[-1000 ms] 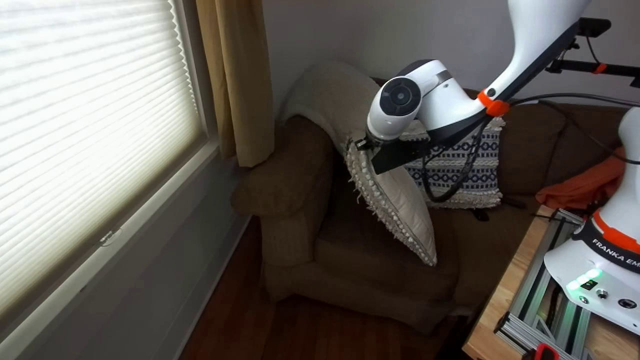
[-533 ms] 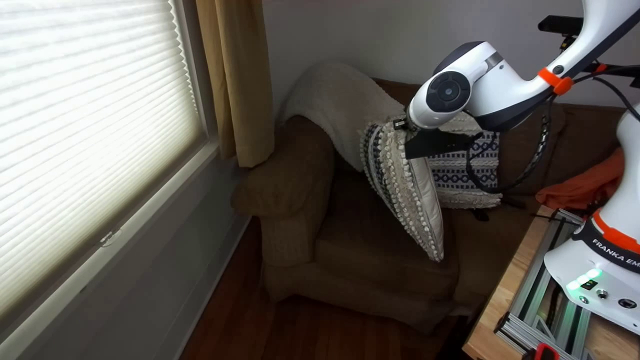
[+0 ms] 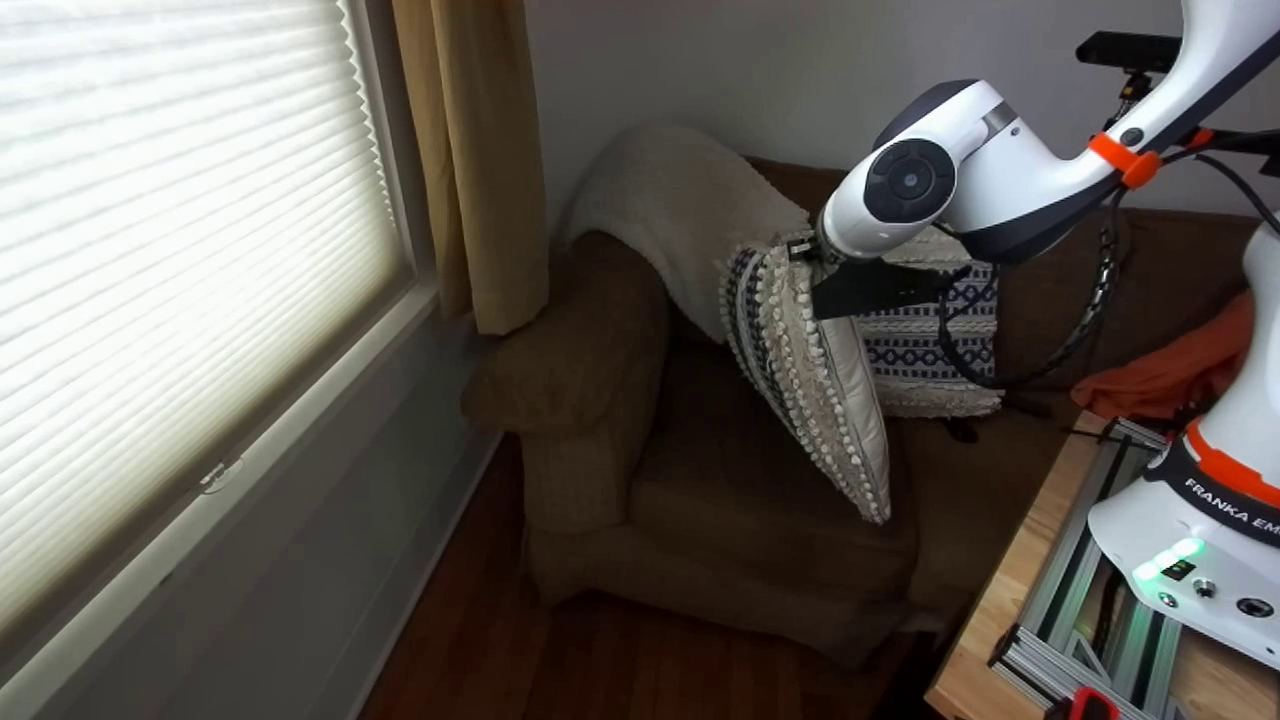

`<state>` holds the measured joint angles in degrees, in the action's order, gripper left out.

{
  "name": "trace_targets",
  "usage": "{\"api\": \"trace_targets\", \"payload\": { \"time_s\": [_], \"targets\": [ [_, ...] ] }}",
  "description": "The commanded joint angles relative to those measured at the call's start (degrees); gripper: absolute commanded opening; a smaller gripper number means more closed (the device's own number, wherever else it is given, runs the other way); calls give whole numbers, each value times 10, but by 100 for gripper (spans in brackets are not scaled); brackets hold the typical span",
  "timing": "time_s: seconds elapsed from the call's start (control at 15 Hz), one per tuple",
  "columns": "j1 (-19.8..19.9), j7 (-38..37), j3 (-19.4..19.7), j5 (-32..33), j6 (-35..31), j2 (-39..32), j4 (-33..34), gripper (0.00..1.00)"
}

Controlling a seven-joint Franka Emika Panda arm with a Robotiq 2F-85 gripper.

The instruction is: Pick the pillow at the left cushion boxing of the chair and move it forward next to the blue and white pillow

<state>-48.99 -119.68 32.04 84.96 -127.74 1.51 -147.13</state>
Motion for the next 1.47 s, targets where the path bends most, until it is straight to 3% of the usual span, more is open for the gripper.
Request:
{"api": "trace_targets", "payload": {
  "time_s": [0.0, 0.27, 0.53, 0.87, 1.4],
  "targets": [
    [154, -75, -149, 66, 35, 26, 12, 2],
    [284, -126, -264, 111, 57, 73, 10, 2],
    [350, -176, -317, 135, 73, 116, 6, 2],
    [384, -245, -348, 130, 136, 116, 23, 2],
    [386, -351, -388, 59, 333, 41, 57, 2]
  ]
}}
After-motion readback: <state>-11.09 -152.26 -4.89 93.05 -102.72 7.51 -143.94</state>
